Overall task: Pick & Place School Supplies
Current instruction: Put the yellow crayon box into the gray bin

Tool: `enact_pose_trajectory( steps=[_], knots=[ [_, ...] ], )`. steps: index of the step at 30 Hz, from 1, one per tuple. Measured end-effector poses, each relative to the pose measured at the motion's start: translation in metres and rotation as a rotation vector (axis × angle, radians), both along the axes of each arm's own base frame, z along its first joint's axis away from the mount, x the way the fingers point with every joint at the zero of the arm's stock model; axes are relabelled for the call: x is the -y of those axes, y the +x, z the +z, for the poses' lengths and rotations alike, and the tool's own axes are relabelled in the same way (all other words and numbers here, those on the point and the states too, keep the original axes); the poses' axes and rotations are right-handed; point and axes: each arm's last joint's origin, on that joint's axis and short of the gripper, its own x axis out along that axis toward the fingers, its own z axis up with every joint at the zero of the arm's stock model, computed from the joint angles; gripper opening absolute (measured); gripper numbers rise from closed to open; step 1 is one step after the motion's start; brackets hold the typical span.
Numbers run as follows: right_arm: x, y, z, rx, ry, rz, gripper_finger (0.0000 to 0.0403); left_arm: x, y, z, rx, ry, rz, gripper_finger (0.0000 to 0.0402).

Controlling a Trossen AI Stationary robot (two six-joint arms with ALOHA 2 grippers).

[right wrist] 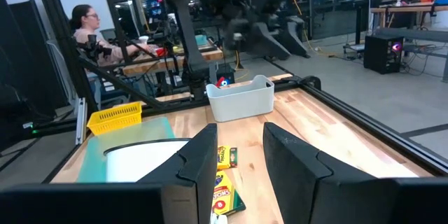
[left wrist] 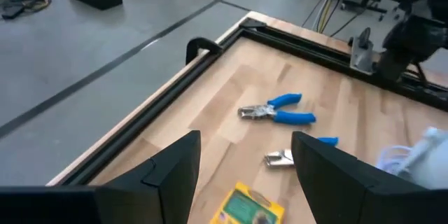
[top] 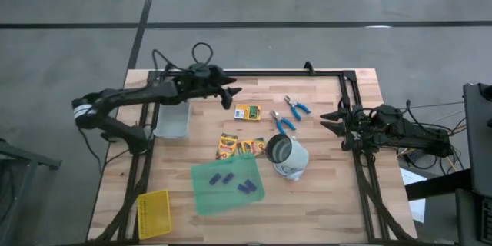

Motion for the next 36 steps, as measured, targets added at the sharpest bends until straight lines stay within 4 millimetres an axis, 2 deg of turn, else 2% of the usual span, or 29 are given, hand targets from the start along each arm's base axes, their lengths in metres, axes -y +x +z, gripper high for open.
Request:
enact_pose_trajectory(
  steps=[6, 13, 20, 30, 36],
  knots=[
    [0.0, 0.0, 0.0, 0.0, 0.0, 0.001, 0.0114, -0.011, 0.022, -0.034, -0.065, 0.024, -0.034, 0.0229],
    [0.0, 0.0, 0.0, 0.0, 0.0, 0.0, 0.0114, -0.013, 0.038, -0.074, -0.149, -0.043, -0.204, 0.0229],
    [0.0, 0.0, 0.0, 0.0, 0.0, 0.001, 0.0114, -0.017, 0.047, -0.096, -0.181, -0.075, -0.202, 0.0229],
    [0.0, 0.0, 0.0, 0.0, 0.0, 0.0, 0.0114, -0.022, 0.049, -0.127, -0.277, -0.108, -0.086, 0.0229],
    [0.0, 0.0, 0.0, 0.0, 0.0, 0.001, 0.0114, -0.024, 0.048, -0.137, -0.33, -0.115, -0.017, 0.0229]
  ],
)
